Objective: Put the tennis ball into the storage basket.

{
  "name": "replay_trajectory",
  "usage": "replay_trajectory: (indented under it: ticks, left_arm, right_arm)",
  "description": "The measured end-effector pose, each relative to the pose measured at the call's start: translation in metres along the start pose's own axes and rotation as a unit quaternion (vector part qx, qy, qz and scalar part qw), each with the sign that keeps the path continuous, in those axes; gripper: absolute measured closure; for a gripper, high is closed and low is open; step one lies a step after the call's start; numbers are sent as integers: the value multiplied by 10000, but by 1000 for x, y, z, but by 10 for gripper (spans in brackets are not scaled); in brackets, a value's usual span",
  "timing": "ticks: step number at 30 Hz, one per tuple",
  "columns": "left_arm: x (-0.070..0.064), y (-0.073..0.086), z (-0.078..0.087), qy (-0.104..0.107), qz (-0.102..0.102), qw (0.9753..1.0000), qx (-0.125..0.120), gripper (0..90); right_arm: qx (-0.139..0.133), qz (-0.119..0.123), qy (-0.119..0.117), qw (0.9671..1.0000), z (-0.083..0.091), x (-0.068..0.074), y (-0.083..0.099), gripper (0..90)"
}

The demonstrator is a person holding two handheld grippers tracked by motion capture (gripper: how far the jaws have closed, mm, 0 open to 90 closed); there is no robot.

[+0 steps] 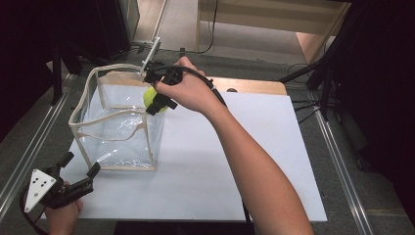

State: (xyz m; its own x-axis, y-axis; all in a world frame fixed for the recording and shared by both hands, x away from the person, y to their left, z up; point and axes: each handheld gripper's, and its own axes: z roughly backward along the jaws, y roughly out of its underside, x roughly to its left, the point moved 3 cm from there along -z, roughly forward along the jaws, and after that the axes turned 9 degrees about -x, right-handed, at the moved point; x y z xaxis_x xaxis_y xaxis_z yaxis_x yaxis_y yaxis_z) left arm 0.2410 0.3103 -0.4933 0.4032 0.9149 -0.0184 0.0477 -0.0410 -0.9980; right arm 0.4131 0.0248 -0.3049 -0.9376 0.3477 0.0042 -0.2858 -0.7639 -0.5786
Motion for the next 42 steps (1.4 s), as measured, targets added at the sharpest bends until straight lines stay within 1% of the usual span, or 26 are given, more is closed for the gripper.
replay_trajectory:
  ticks: [13, 18, 23, 25, 29, 32, 42]
  left_arm:
    - [0, 0, 0, 12, -2, 10000, -7, 100]
    - [0, 0, 0, 17, -2, 10000, -1, 100]
    - [0, 0, 0, 18, 18, 10000, -22, 99]
    - [0, 0, 0, 19, 23, 10000, -23, 99]
    - [0, 0, 0, 19, 27, 10000, -26, 99]
    - [0, 0, 0, 22, 31, 10000, -30, 100]
    - [0, 0, 0, 26, 20, 10000, -24, 100]
  right_arm:
    - [4, -37, 49, 10000, -7, -6, -9, 235]
    - [-32, -77, 106, 9999, -12, -13, -12, 235]
    - [-17, -109, 143, 9998, -16, -16, -13, 235]
    - [8, -158, 176, 9997, -19, -19, -14, 235]
    - [17, -180, 199, 9996, -23, -22, -13, 235]
    - [75, -228, 222, 9995, -28, -25, -12, 235]
    - [134, -263, 273, 9992, -35, -30, -10, 234]
